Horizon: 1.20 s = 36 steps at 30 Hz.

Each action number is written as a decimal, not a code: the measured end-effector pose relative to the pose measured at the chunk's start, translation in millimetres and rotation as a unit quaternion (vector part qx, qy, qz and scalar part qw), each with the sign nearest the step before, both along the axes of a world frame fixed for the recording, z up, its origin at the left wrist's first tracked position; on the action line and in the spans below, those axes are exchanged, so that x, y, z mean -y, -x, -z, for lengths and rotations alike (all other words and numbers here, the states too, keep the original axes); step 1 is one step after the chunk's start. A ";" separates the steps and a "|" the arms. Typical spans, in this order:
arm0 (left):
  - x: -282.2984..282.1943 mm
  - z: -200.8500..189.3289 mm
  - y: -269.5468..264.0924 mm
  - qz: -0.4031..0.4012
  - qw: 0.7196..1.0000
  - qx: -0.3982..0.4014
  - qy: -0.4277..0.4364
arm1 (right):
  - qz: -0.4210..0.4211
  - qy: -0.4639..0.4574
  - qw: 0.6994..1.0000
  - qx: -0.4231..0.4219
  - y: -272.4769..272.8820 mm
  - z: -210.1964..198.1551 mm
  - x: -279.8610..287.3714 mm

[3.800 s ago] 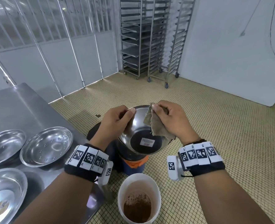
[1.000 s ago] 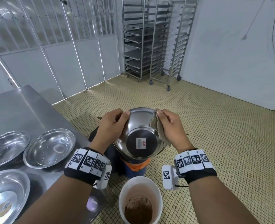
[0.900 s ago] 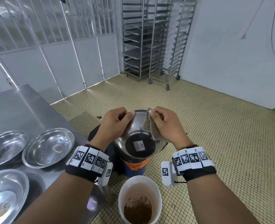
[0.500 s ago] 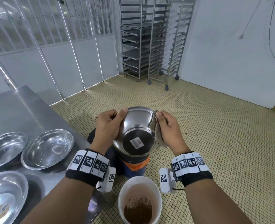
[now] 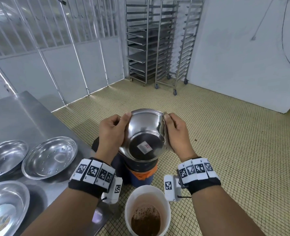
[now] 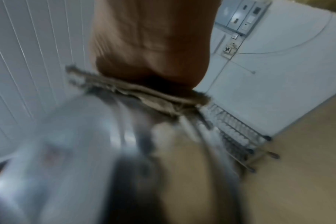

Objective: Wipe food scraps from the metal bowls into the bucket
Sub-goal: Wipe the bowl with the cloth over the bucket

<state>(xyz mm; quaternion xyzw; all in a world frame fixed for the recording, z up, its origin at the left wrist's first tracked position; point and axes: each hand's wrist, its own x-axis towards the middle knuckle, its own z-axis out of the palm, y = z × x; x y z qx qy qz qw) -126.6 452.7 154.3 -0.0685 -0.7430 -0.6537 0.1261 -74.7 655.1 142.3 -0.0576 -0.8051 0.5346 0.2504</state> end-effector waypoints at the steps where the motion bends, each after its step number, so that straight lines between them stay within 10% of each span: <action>1: -2.5 0.5 0.2 0.005 1.000 -0.008 0.017 | -0.006 -0.041 0.999 -0.002 2.2 -10.0 0.7; 6: -11.7 -2.6 -4.4 0.020 0.997 0.002 0.074 | -0.007 -0.253 0.968 0.003 6.3 -28.3 3.6; 11: 4.9 -1.6 2.6 -0.008 0.992 0.069 -0.104 | -0.033 0.163 0.986 0.002 -9.0 10.4 3.4; 16: 4.2 -7.8 4.4 0.017 0.999 0.028 -0.018 | 0.000 0.250 0.968 0.010 -8.6 13.3 8.3; 24: -3.6 -8.2 -1.0 0.145 0.977 -0.043 0.152 | -0.061 -0.209 0.975 0.044 -6.6 -25.5 -5.9; 27: -3.7 -6.7 -0.2 0.118 0.987 -0.032 0.105 | -0.044 -0.164 0.985 0.006 -5.9 -24.0 -4.5; 32: 4.0 -6.8 11.7 0.020 1.000 0.001 0.009 | -0.077 0.202 0.976 0.018 -22.8 -0.3 -2.0; 36: -2.6 -8.4 -1.2 0.064 0.995 -0.021 0.067 | -0.033 0.045 0.998 0.016 -9.7 -10.7 -7.0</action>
